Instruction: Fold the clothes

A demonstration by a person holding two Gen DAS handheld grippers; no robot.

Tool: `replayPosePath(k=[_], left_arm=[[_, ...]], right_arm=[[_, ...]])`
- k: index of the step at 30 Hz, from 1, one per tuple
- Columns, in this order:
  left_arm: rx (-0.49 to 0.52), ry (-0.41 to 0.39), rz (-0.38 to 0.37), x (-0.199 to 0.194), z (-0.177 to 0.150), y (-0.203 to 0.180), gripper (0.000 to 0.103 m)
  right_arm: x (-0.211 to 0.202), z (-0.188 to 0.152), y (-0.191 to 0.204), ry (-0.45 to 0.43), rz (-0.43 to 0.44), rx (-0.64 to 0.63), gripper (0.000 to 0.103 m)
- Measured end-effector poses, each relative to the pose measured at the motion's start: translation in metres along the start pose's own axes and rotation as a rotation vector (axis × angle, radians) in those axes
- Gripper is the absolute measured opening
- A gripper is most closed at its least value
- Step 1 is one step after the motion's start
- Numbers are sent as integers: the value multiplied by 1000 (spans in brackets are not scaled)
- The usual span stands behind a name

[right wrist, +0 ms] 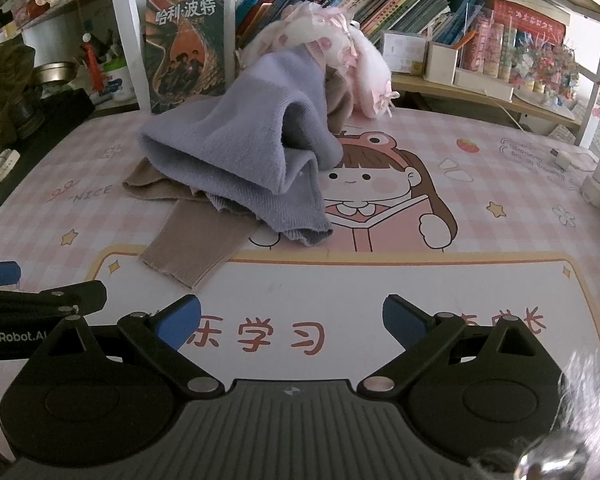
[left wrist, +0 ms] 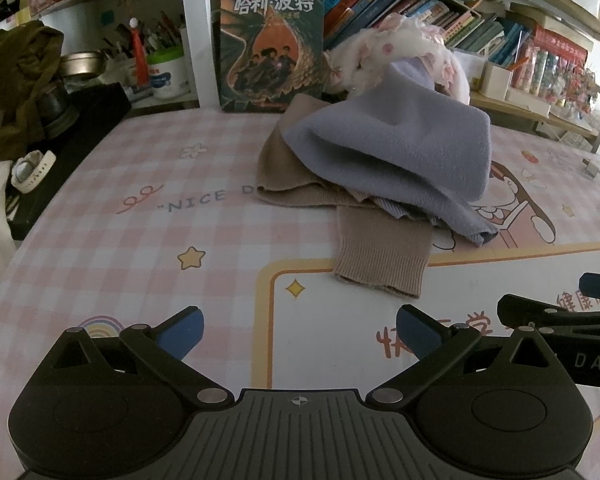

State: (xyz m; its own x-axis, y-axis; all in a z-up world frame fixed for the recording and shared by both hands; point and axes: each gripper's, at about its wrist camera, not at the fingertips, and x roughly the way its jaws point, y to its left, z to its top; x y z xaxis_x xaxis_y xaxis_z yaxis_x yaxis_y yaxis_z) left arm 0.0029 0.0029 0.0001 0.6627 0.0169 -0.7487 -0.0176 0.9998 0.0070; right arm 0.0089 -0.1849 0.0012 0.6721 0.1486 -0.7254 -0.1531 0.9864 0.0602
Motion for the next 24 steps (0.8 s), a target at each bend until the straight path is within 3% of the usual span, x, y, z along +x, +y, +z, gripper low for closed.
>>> replayPosePath(k=[24], left_arm=[[-10, 0, 14, 1, 2, 0, 103]], right_arm=[[4, 1, 0, 3, 13, -6, 98]])
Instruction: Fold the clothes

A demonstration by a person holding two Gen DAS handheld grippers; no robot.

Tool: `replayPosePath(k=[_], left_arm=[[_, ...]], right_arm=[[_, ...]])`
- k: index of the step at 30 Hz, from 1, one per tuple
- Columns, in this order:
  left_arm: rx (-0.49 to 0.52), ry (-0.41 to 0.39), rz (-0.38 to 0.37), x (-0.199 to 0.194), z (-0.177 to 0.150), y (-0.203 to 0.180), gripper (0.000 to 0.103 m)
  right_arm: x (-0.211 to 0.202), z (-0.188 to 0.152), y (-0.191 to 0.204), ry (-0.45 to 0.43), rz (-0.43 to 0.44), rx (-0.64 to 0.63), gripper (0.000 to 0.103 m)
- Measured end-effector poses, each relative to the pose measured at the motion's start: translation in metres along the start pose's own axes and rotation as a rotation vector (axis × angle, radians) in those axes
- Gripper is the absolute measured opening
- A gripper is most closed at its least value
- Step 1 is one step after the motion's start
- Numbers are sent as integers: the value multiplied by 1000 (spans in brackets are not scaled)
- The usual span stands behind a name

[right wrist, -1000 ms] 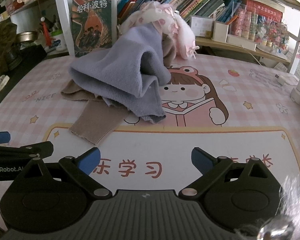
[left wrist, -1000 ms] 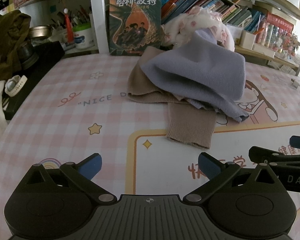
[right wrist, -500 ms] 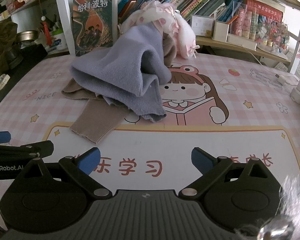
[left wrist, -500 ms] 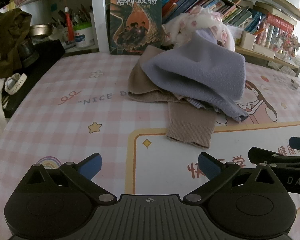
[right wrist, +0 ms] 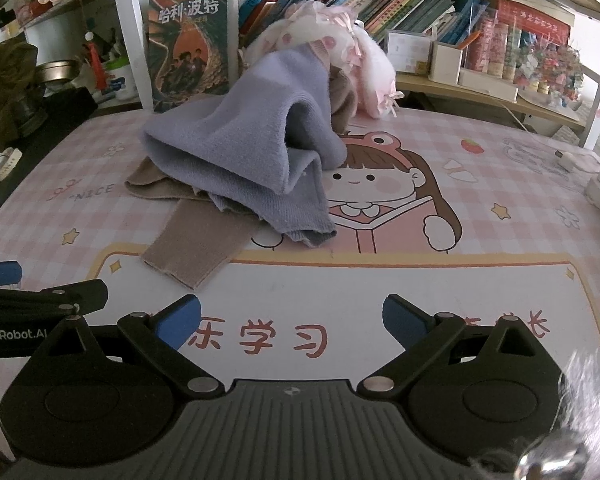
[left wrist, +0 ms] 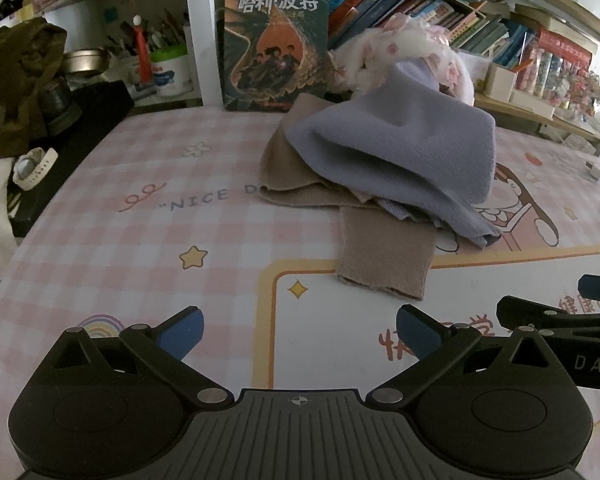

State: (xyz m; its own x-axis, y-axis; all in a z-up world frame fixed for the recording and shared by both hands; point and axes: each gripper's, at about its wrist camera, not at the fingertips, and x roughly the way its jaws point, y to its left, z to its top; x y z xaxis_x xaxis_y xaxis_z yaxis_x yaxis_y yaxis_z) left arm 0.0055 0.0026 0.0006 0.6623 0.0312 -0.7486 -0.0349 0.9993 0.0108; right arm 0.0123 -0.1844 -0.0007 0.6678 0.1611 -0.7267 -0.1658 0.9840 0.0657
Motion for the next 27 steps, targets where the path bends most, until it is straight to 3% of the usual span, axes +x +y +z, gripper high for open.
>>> replayPosePath(k=[19, 27], left_arm=[[-32, 11, 57, -5, -2, -14, 103], [-79, -2, 67, -6, -4, -27, 103]], right_arm=[[4, 1, -13, 15, 62, -34, 98], [5, 2, -31, 14, 126, -32, 98]])
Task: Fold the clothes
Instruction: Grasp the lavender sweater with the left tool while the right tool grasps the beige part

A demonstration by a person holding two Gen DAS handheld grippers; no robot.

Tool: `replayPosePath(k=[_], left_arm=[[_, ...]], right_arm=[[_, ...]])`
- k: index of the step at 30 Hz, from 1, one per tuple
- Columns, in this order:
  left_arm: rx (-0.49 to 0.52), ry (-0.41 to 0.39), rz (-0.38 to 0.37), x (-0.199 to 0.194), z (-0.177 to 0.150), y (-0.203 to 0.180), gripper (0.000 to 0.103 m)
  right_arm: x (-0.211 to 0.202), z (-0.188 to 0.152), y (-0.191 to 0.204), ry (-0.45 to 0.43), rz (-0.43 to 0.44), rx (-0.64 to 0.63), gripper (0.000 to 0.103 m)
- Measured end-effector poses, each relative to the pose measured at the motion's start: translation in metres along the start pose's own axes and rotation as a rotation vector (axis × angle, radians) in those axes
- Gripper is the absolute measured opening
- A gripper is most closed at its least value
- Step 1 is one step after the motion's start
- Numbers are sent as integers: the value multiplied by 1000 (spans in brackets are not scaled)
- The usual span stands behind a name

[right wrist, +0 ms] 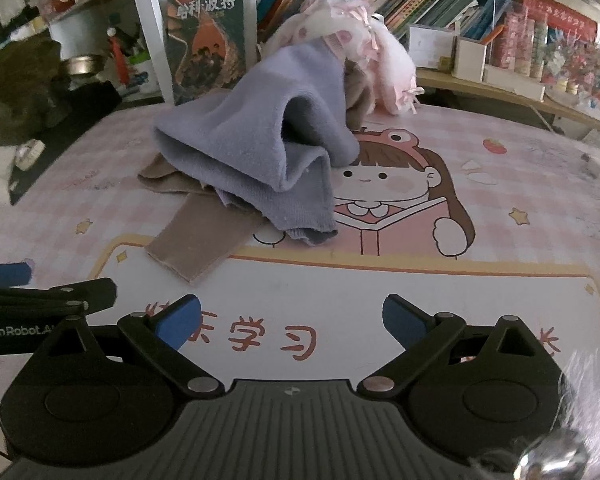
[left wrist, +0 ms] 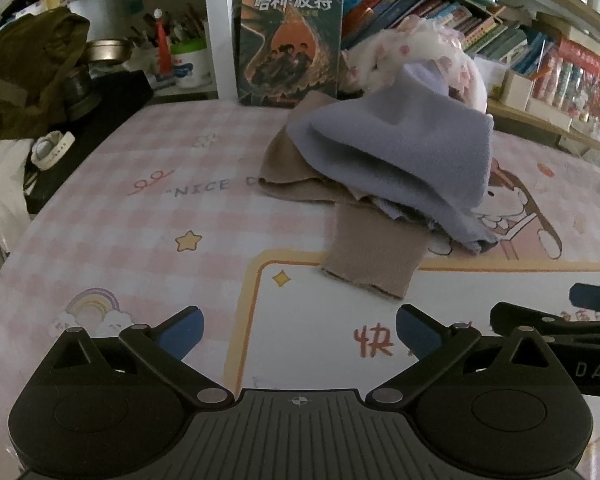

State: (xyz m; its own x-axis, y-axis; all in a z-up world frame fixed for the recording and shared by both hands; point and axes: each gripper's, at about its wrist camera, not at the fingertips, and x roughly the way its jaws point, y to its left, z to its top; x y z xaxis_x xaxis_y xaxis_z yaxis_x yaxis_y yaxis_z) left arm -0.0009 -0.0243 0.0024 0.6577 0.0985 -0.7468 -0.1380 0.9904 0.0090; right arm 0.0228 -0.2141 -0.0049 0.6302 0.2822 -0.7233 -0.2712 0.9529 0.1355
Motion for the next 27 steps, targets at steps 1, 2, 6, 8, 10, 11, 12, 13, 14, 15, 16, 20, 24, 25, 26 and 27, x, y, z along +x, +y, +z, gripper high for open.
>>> replayPosePath(k=[1, 2, 6, 8, 10, 11, 12, 13, 14, 15, 16, 20, 24, 25, 26, 27], left_arm=[[-3, 1, 3, 0, 0, -2, 103], [-3, 3, 8, 0, 0, -6, 103], [9, 12, 34, 3, -1, -20, 103], [15, 17, 43, 4, -1, -27, 103], [20, 26, 49, 6, -2, -34, 103], [23, 32, 52, 7, -3, -37, 103], [25, 39, 54, 9, -3, -41, 103], [27, 46, 55, 10, -3, -44, 103], [27, 53, 55, 12, -4, -47, 103], [27, 62, 53, 14, -3, -49, 103], [26, 72, 49, 16, -3, -51, 102], [12, 120, 24, 25, -1, -58, 102], [15, 134, 21, 31, 5, -68, 102], [17, 133, 21, 32, 8, -70, 102], [18, 129, 21, 32, 10, -73, 102], [21, 121, 18, 32, 14, -75, 102]], right_arm=[[0, 0, -3, -1, 11, 3, 98], [0, 0, -6, 0, 20, 5, 98], [2, 0, -16, 7, 36, -1, 98], [3, 0, -23, 15, 39, -4, 98], [5, -2, -30, 21, 44, -1, 98], [5, -3, -33, 24, 46, 1, 98], [6, -4, -36, 26, 49, 4, 98], [6, -5, -40, 29, 52, 6, 98], [7, -6, -43, 32, 54, 7, 98], [7, -7, -46, 34, 55, 10, 98], [8, -8, -50, 37, 57, 16, 98], [12, -11, -63, 54, 63, 49, 98], [15, -11, -73, 57, 73, 77, 98], [15, -11, -76, 55, 78, 87, 98], [16, -10, -79, 54, 83, 97, 98], [17, -10, -82, 52, 88, 110, 98]])
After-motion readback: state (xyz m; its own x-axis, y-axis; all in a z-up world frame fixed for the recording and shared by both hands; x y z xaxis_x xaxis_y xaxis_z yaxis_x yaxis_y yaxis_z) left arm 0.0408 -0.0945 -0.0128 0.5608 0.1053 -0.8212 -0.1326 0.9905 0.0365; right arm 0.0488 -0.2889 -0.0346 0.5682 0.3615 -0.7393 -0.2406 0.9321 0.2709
